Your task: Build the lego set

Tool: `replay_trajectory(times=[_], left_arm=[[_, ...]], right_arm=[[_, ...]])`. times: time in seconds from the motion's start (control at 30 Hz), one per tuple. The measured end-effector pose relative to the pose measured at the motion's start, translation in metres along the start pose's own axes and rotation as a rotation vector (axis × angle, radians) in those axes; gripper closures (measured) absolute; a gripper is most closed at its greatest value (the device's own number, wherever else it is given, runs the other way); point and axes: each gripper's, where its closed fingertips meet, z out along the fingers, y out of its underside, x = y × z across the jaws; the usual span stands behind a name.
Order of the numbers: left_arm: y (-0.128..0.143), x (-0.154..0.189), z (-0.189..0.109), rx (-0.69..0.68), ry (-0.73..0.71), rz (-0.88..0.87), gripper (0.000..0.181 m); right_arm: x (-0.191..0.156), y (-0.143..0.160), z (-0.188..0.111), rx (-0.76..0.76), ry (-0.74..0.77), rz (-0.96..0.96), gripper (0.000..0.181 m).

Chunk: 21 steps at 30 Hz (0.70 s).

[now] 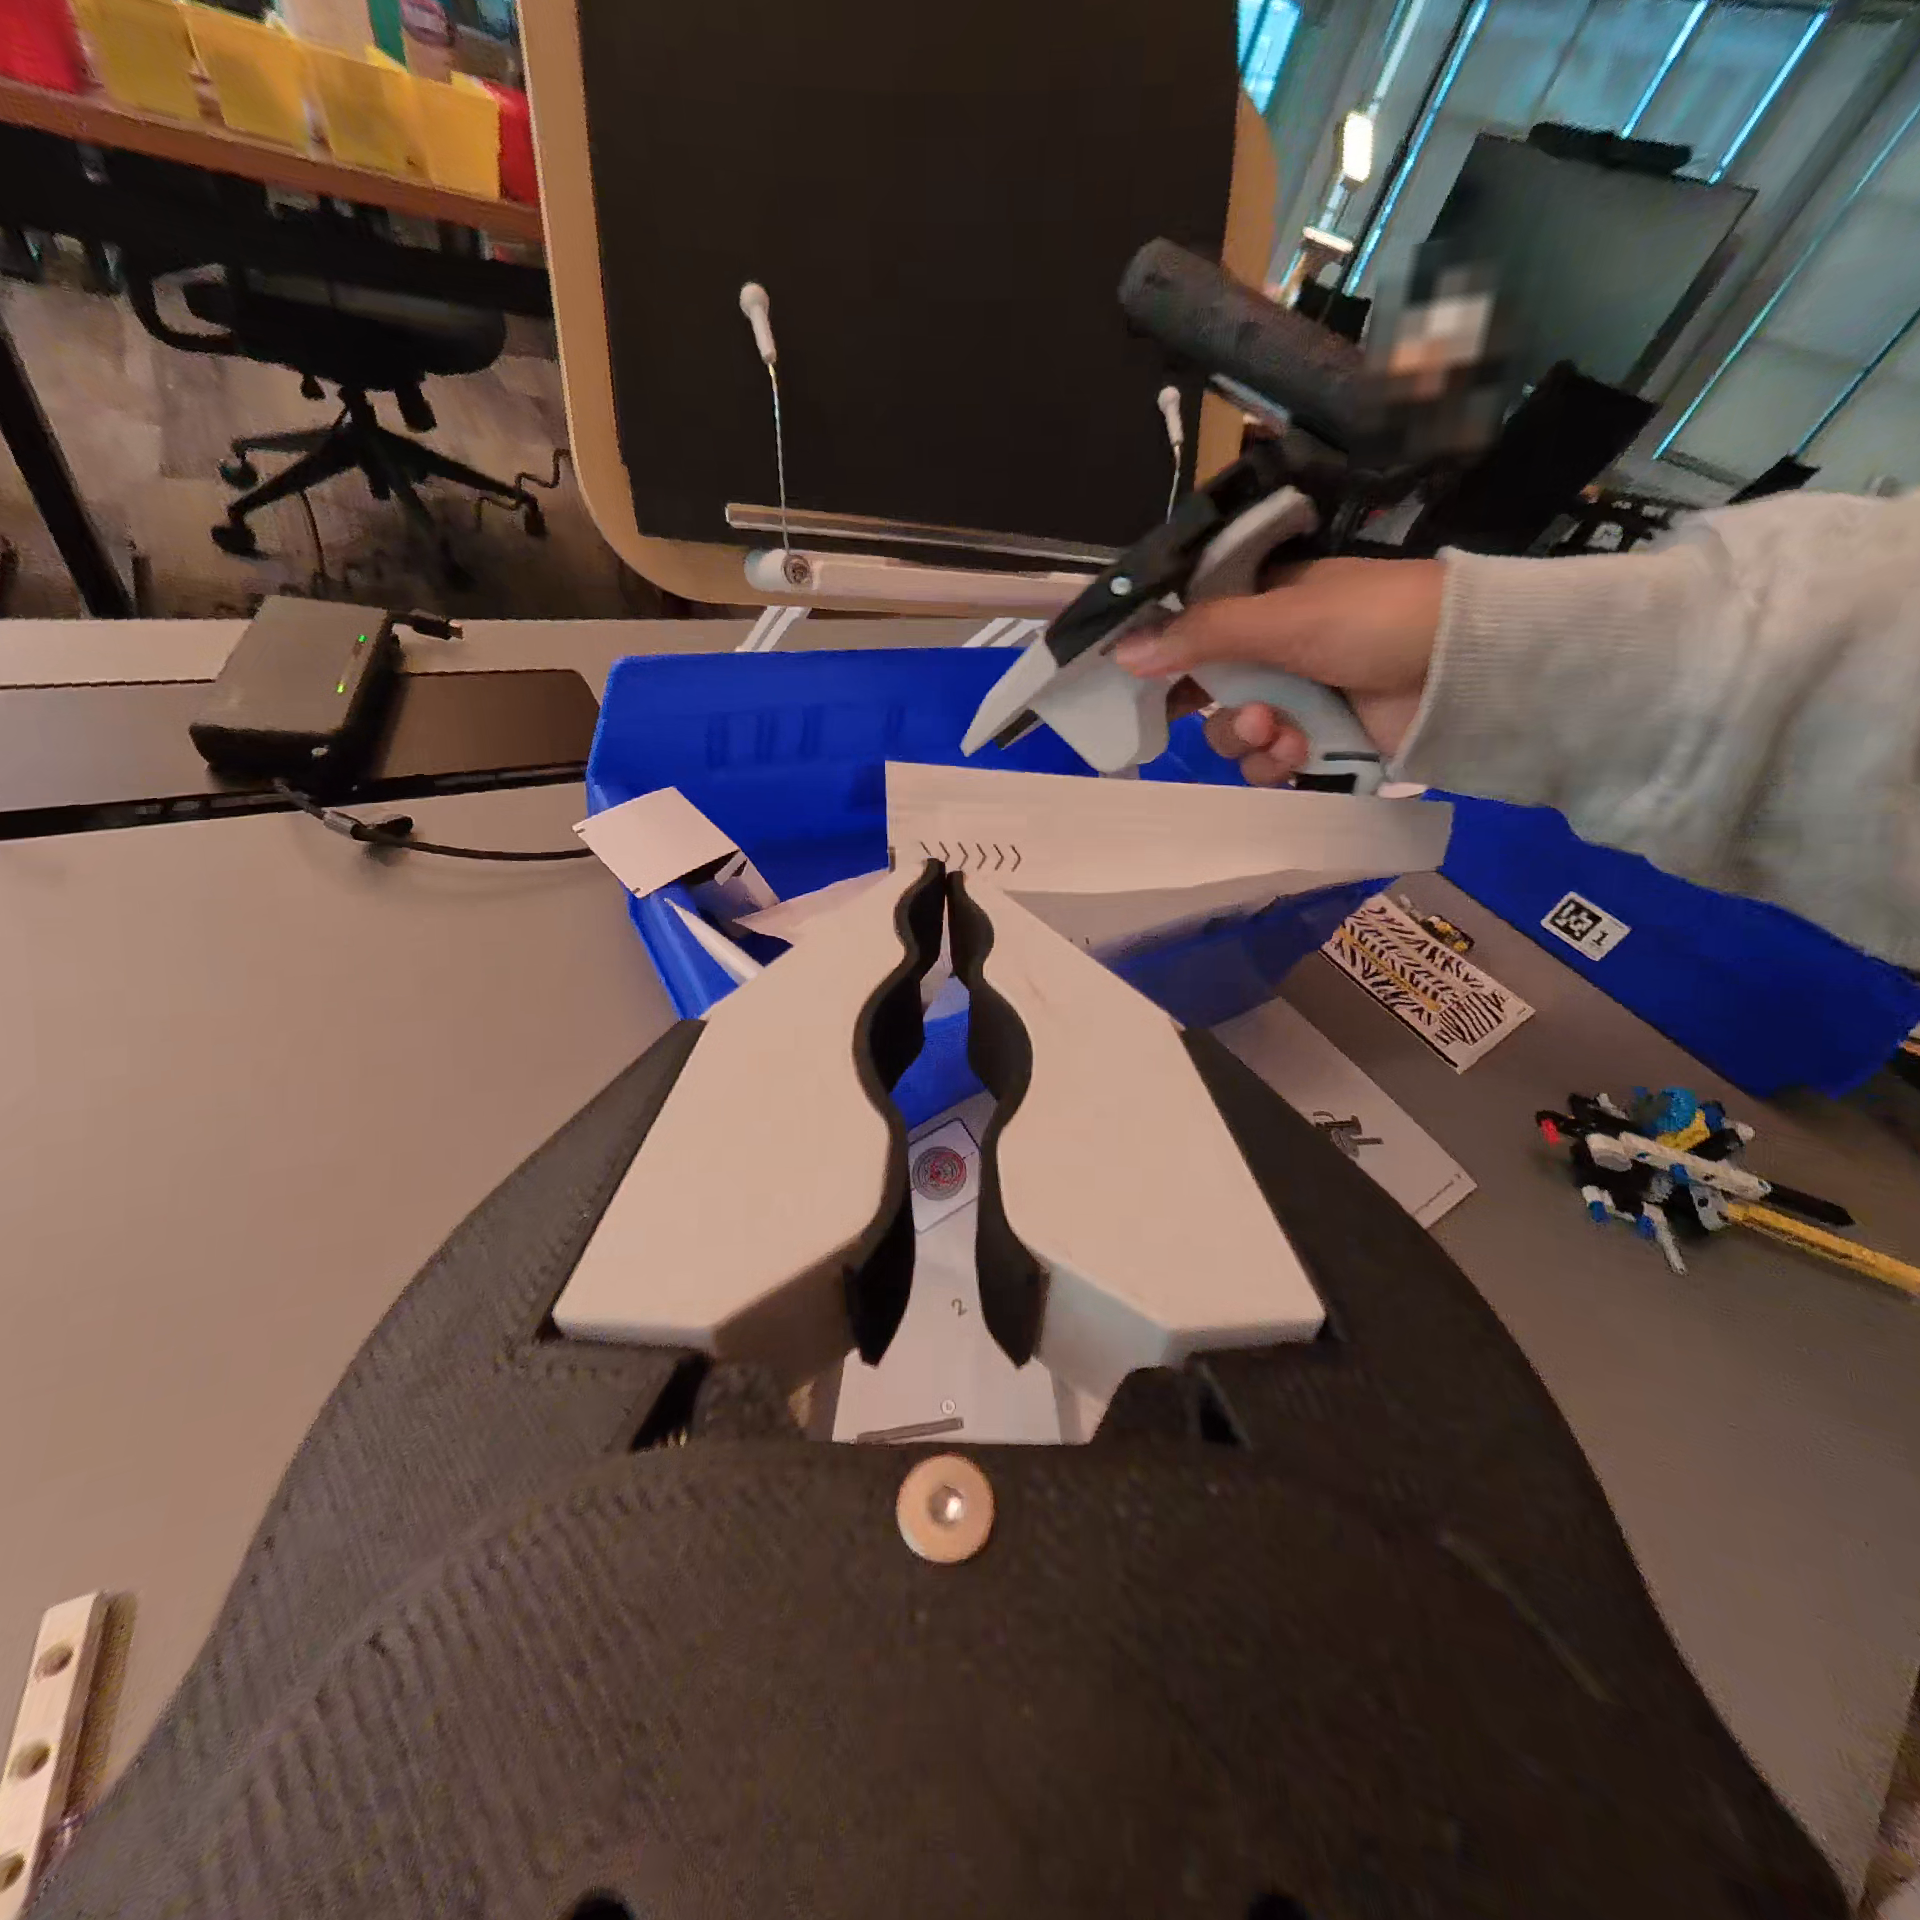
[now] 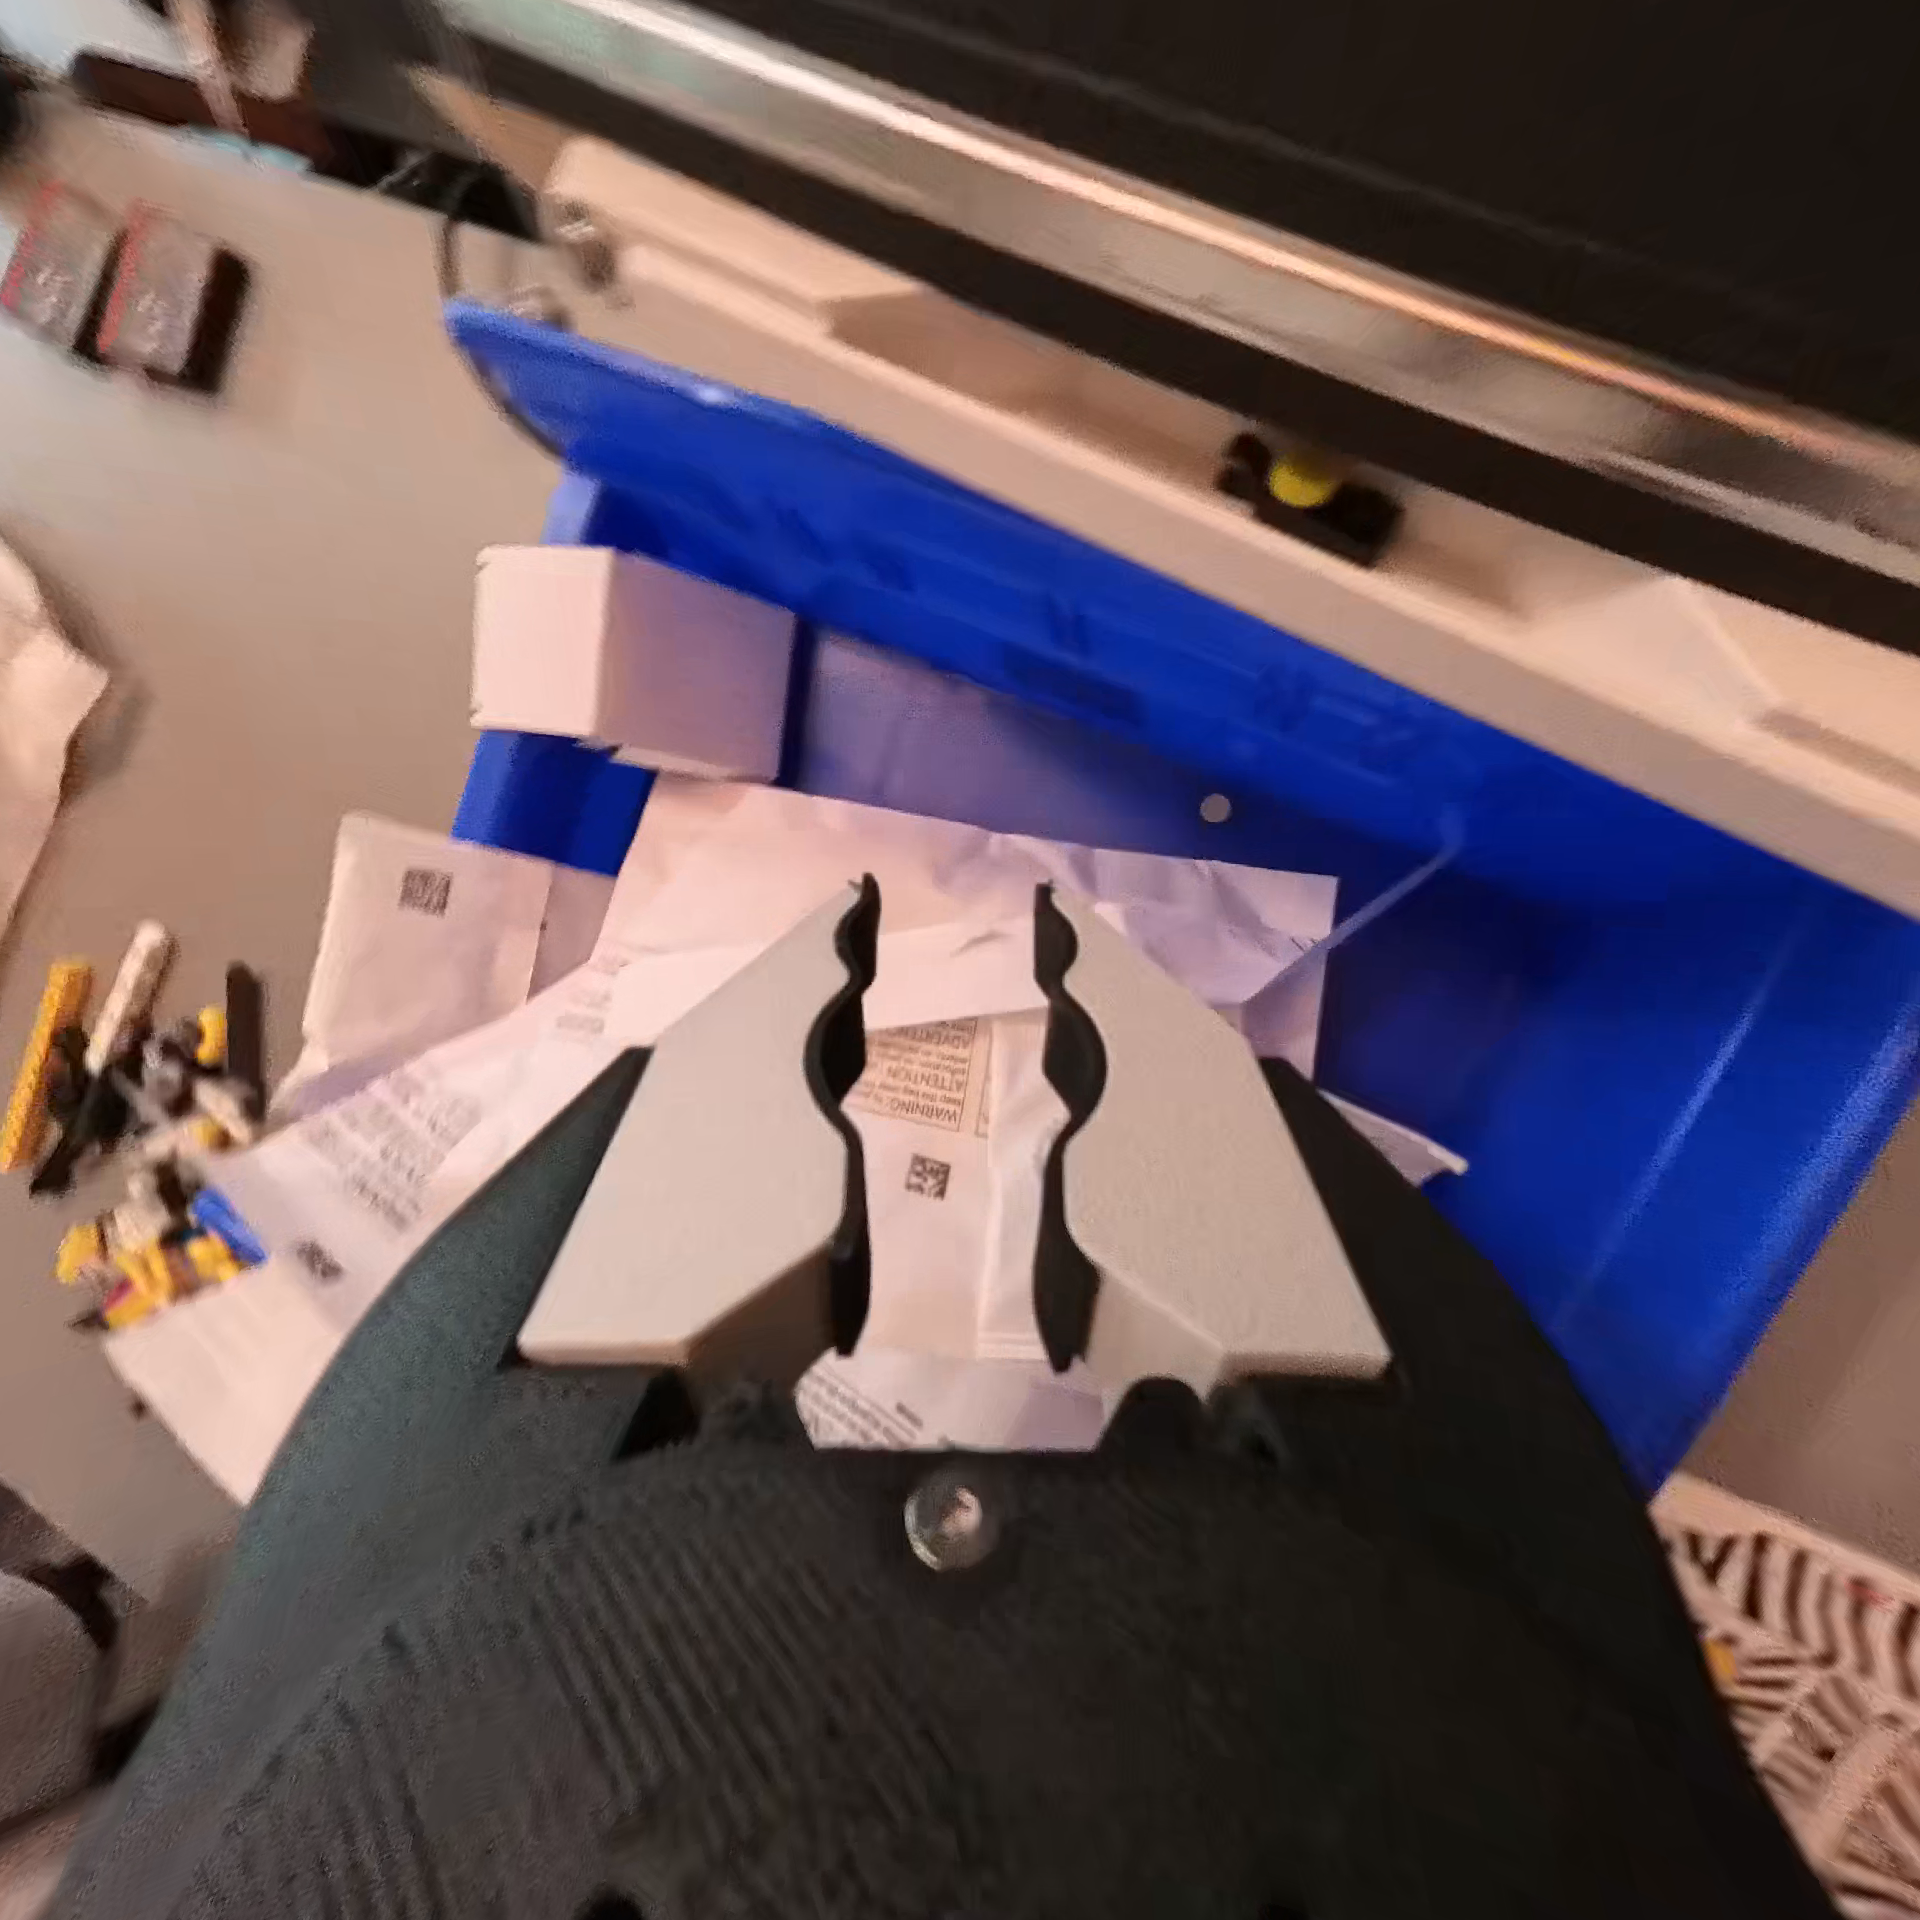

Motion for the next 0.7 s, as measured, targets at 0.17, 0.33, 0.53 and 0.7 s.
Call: replay_trajectory(times=[0.17, 0.33, 0.53, 0.7], left_arm=[[0.011, -0.002, -0.023, 0.090, 0.096, -0.071, 0.181], [0.004, -0.020, -0.045, 0.170, 0.186, -0.139, 0.181], [-0.007, -0.048, -0.067, 0.245, 0.183, -0.178, 0.181], [-0.008, -0.057, -0.071, 0.264, 0.191, -0.227, 0.181]], right_arm=[[0.029, 0.003, 0.031, -0.039, 0.128, 0.244, 0.150], [0.060, 0.009, 0.056, -0.034, 0.306, 0.315, 0.158], [0.074, 0.015, 0.067, -0.047, 0.398, 0.308, 0.168], [0.075, 0.012, 0.069, -0.039, 0.371, 0.323, 0.171]])
